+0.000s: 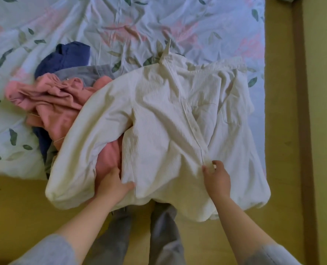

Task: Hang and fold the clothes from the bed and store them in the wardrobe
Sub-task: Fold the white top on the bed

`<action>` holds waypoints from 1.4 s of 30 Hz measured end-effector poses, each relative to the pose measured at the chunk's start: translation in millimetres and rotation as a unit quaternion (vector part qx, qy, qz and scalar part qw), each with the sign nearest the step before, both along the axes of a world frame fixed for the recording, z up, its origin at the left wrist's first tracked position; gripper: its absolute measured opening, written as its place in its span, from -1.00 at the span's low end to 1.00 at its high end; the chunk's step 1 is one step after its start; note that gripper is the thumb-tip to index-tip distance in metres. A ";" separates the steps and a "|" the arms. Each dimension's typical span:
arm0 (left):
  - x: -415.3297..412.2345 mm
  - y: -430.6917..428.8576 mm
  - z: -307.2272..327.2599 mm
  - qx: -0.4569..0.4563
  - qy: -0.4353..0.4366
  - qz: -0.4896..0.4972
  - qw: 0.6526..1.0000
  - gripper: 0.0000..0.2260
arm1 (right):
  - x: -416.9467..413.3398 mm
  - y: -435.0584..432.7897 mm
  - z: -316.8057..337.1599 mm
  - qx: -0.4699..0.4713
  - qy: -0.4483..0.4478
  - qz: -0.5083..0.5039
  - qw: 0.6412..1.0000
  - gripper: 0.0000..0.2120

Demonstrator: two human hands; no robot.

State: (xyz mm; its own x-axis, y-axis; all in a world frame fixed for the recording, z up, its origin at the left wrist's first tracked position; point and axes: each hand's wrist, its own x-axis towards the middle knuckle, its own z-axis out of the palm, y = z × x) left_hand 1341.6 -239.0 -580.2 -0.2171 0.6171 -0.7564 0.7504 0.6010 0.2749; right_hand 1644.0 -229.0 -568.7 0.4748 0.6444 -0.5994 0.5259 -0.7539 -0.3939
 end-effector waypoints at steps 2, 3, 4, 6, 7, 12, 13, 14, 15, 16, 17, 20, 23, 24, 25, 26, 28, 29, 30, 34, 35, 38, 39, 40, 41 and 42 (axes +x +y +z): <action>-5.4 -9.3 -2.1 0.021 -0.015 0.026 0.999 -0.47 | -9.8 -7.8 -0.5 0.025 -0.053 0.044 0.997 -0.47; -8.5 -13.8 -3.3 0.035 -0.021 0.032 0.999 -0.53 | -17.3 -12.8 -0.2 0.053 -0.083 0.063 0.993 -0.46; -12.1 -18.4 -3.8 0.052 -0.026 0.036 0.998 -0.59 | -26.6 -18.1 0.8 0.089 -0.099 0.074 0.988 -0.50; -19.9 -27.0 -1.2 0.100 -0.032 0.043 0.994 -0.73 | -48.0 -28.5 4.4 0.143 -0.080 0.087 0.983 -0.64; -23.7 -30.9 1.2 0.127 -0.029 0.046 0.990 -0.77 | -60.1 -33.0 5.9 0.146 -0.051 0.090 0.984 -0.72; -38.4 -56.9 13.0 0.221 -0.040 -0.059 0.973 -0.67 | -107.6 -68.7 6.7 0.083 0.063 0.064 0.993 -0.88; -38.0 -61.6 13.0 0.215 -0.057 -0.112 0.968 -0.66 | -112.0 -72.9 6.5 0.068 0.072 0.053 0.994 -0.87; -36.9 -66.0 11.6 0.208 -0.064 -0.170 0.961 -0.68 | -114.2 -75.0 5.9 0.054 0.078 0.044 0.995 -0.86; -34.4 -69.6 9.1 0.213 -0.063 -0.215 0.951 -0.74 | -114.4 -75.1 5.2 0.043 0.082 0.038 0.995 -0.85; -30.6 -71.9 5.3 0.224 -0.061 -0.237 0.943 -0.74 | -113.3 -73.3 4.5 0.035 0.088 0.035 0.995 -0.84; -25.7 -72.2 0.2 0.223 -0.057 -0.240 0.943 -0.64 | -112.1 -69.9 4.0 0.027 0.095 0.033 0.995 -0.83; -5.5 -65.4 -11.6 0.200 -0.025 -0.162 0.966 -0.48 | -106.2 -57.1 1.0 0.013 0.112 0.050 0.992 -0.82; 15.2 -52.1 -15.8 0.150 -0.029 0.040 0.987 -0.64 | -101.6 -47.8 -1.8 0.007 0.129 0.059 0.990 -0.82; 20.2 -48.0 -17.3 0.142 -0.032 0.089 0.985 -0.72 | -100.8 -45.9 -2.8 0.008 0.133 0.058 0.989 -0.82; 23.2 -44.5 -18.1 0.138 -0.029 0.117 0.983 -0.79 | -100.9 -44.7 -3.7 0.007 0.136 0.059 0.989 -0.82; 24.7 -42.4 -18.5 0.135 -0.025 0.128 0.982 -0.83 | -101.1 -44.4 -4.4 0.006 0.138 0.062 0.988 -0.82; 26.0 -42.1 -18.0 0.133 -0.020 0.136 0.982 -0.84 | -100.8 -46.2 -6.5 0.009 0.144 0.064 0.987 -0.81; 25.6 -43.4 -17.2 0.134 -0.019 0.137 0.981 -0.85 | -100.8 -47.0 -7.1 0.011 0.149 0.060 0.987 -0.81; 24.6 -45.5 -16.0 0.135 -0.018 0.138 0.981 -0.86 | -101.2 -47.1 -7.3 0.013 0.154 0.054 0.987 -0.81; 12.8 -59.5 -7.1 0.129 -0.049 0.148 0.979 -0.79 | -105.7 -41.8 -4.6 0.022 0.166 0.043 0.985 -0.79; 7.7 -63.6 -3.9 0.131 -0.054 0.155 0.978 -0.77 | -107.8 -39.4 -2.8 0.025 0.170 0.044 0.984 -0.79; -7.6 -74.5 4.7 0.150 -0.041 0.154 0.976 -0.80 | -114.6 -31.3 3.8 0.032 0.170 0.063 0.983 -0.79; -10.7 -77.3 5.4 0.152 -0.042 0.148 0.976 -0.81 | -116.9 -28.8 5.9 0.032 0.171 0.066 0.983 -0.79; -11.4 -79.3 5.2 0.149 -0.047 0.142 0.977 -0.82 | -118.9 -26.7 7.6 0.032 0.173 0.065 0.982 -0.79; -9.9 -80.1 4.9 0.143 -0.056 0.140 0.978 -0.84 | -120.8 -25.0 8.5 0.034 0.174 0.063 0.982 -0.79; -6.4 -79.2 4.2 0.135 -0.064 0.139 0.979 -0.88 | -122.2 -23.7 8.6 0.037 0.173 0.061 0.982 -0.79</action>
